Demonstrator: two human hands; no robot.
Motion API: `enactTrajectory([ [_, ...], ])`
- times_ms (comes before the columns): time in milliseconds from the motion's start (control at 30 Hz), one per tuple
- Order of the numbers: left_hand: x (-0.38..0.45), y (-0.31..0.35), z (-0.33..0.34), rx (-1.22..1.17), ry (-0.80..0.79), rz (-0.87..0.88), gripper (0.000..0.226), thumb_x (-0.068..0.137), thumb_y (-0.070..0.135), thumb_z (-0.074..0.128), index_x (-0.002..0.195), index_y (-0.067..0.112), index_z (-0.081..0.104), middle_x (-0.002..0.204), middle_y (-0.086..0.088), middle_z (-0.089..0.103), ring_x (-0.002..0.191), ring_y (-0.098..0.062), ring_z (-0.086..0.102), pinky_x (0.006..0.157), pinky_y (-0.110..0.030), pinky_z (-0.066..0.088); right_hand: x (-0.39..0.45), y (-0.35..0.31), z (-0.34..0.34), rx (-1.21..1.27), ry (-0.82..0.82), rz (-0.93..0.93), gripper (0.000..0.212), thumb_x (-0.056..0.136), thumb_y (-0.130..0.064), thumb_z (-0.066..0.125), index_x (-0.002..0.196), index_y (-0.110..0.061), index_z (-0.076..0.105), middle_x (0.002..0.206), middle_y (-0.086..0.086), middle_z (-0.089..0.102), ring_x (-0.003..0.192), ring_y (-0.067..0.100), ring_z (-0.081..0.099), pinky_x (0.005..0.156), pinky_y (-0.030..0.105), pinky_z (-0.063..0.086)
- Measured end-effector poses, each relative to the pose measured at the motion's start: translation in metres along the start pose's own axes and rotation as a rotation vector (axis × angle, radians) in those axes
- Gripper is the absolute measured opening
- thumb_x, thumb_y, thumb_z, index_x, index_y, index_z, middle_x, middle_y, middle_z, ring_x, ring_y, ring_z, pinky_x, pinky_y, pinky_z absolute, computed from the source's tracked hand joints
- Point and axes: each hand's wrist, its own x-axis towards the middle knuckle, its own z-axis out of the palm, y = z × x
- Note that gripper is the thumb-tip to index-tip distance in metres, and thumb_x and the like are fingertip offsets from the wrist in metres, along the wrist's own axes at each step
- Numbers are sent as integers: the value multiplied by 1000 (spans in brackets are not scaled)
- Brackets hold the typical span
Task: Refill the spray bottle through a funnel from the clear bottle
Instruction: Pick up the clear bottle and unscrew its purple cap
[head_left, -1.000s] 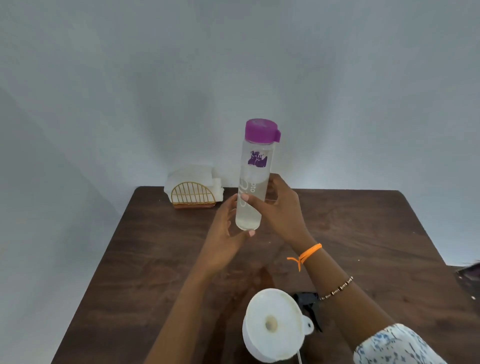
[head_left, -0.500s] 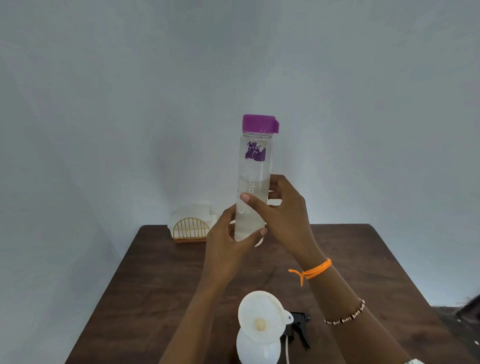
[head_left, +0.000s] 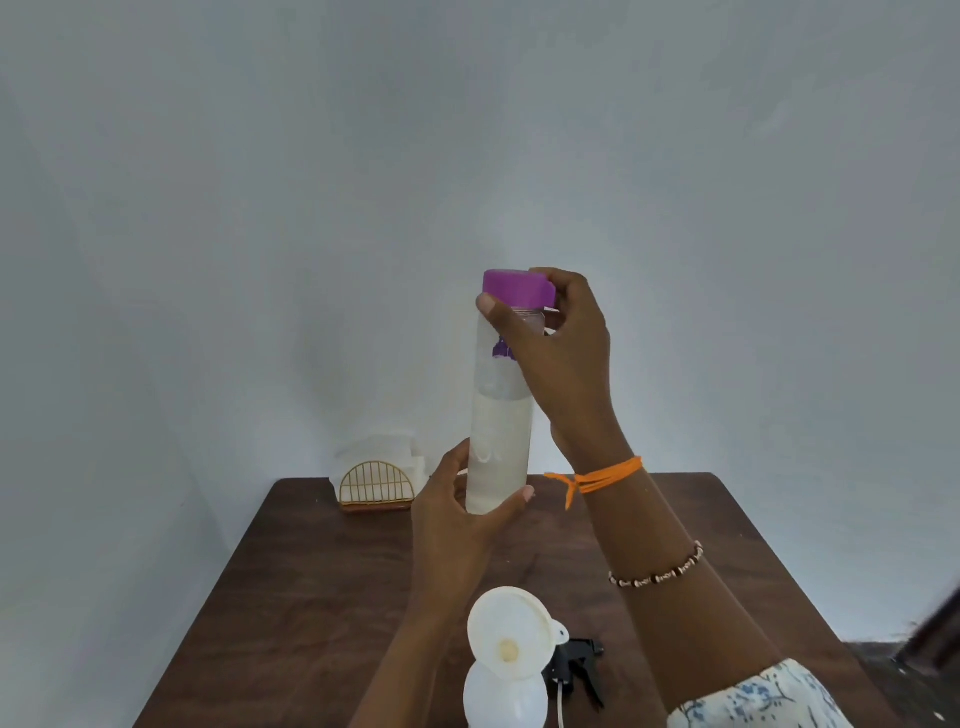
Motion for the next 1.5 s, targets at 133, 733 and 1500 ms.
enactTrajectory([
  [133,-1,8,-2,56,37,32,60,61,33,85,113,30,55,102,15,58,85,1,57,60,-5,47,2,-11,4,-115,93,-10,50,66,-43,79,104,-19,55,85,-15,54,68,1,58,66,28,58],
  [733,-5,19,-10,27,-152,57,49,62,38,83,106,27,64,99,13,68,88,-8,66,66,-11,52,10,-26,-14,173,-179,-18,17,80,-20,70,92,-9,67,86,6,67,78,14,65,73,23,55],
  [1500,11,24,-11,69,-57,51,54,63,39,82,107,38,51,101,19,56,81,4,56,63,-6,48,12,-26,-8,268,-202,-23,35,84,-23,51,115,-18,36,97,-9,57,74,-10,60,60,6,46],
])
